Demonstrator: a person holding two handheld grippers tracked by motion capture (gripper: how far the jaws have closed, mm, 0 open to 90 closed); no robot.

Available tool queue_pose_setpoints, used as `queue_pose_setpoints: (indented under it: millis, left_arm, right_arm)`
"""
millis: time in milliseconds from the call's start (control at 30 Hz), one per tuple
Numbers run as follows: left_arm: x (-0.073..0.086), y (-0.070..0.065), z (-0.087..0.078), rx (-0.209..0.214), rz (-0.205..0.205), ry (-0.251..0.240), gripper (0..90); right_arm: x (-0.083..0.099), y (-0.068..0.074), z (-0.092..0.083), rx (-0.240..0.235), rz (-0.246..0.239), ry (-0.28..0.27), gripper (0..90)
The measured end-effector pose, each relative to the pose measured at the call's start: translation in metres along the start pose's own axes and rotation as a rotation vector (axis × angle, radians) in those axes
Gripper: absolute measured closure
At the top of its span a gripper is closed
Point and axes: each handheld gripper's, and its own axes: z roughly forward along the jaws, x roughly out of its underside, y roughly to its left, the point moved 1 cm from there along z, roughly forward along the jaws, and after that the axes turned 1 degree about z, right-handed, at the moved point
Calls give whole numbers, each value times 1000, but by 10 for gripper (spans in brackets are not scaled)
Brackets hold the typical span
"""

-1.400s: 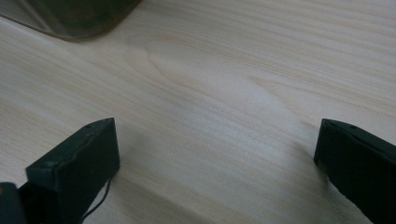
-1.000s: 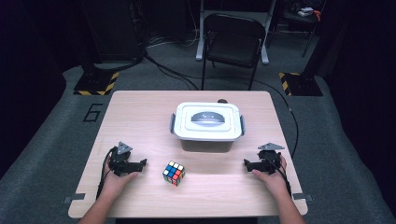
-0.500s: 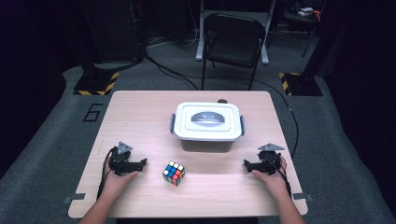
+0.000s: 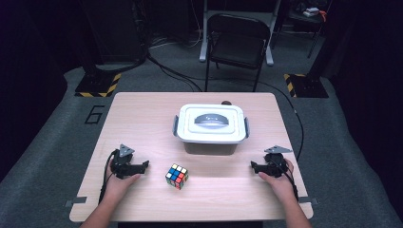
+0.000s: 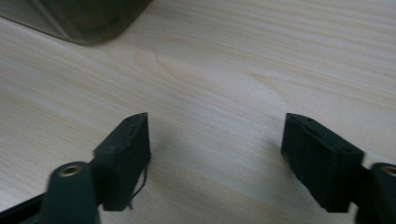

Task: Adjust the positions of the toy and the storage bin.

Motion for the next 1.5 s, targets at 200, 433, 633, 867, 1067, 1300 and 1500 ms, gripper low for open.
queue_pose_setpoints:
  millis: [200,433,633,867,1067,1300,1500]
  left_arm:
    - [0,0,0,-4,2,-4,167]
    - [0,0,0,-3,-1,-2,169]
    - [0,0,-1,-4,7,-2,172]
    - [0,-1,0,-5,0,-4,173]
    - [0,-1,0,-4,1,-3,173]
    - [0,-1,0,-7,0,-6,175]
    - [0,-2,-1,-4,4,-10,202]
  right_arm:
    - [-6,4,-9,-27,-35,-22,337]
    - [-11,12,-17,-48,-70,-16,416]
    - [-18,13,-24,-60,-70,-25,439]
    - [-26,11,-34,-78,-42,-37,431]
    - [-35,10,-42,-104,-30,-48,426]
    - [-48,15,-47,-128,-47,-68,414]
    - [-57,25,-49,-135,-73,-82,398]
